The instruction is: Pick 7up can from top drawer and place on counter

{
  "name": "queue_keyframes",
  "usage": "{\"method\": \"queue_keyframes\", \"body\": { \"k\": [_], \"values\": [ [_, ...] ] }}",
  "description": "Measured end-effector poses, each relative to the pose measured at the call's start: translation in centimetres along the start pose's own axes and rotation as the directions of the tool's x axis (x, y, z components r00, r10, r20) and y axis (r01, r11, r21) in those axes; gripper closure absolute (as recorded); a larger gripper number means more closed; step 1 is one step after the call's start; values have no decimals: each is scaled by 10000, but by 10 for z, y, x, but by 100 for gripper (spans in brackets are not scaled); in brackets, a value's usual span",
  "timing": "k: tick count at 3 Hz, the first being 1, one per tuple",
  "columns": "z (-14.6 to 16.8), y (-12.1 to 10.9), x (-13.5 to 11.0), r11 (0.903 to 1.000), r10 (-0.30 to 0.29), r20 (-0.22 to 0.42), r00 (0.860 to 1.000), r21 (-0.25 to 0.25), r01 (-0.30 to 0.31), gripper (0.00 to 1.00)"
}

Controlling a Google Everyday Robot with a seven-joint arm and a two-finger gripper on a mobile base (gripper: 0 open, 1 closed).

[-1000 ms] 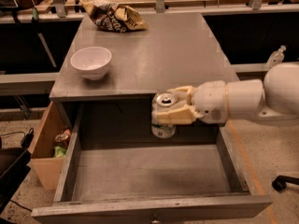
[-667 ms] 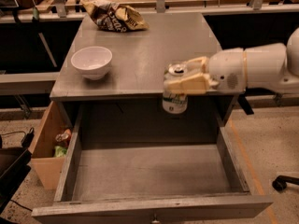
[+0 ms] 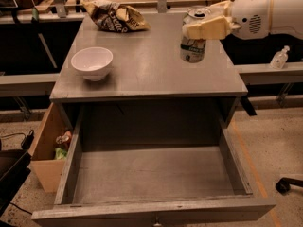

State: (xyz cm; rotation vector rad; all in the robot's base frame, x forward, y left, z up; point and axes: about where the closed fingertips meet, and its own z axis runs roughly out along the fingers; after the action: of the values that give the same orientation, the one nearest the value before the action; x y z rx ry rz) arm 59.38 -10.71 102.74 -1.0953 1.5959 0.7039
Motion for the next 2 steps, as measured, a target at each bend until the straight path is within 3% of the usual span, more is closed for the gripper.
{"method": "queue_keyframes", "body": {
  "k": [1, 2],
  "values": [
    [0, 0, 0, 10000, -1, 0, 10000, -2, 1, 100],
    [4, -25, 6, 9986, 469, 307, 9984, 210, -476, 100]
  ]
}}
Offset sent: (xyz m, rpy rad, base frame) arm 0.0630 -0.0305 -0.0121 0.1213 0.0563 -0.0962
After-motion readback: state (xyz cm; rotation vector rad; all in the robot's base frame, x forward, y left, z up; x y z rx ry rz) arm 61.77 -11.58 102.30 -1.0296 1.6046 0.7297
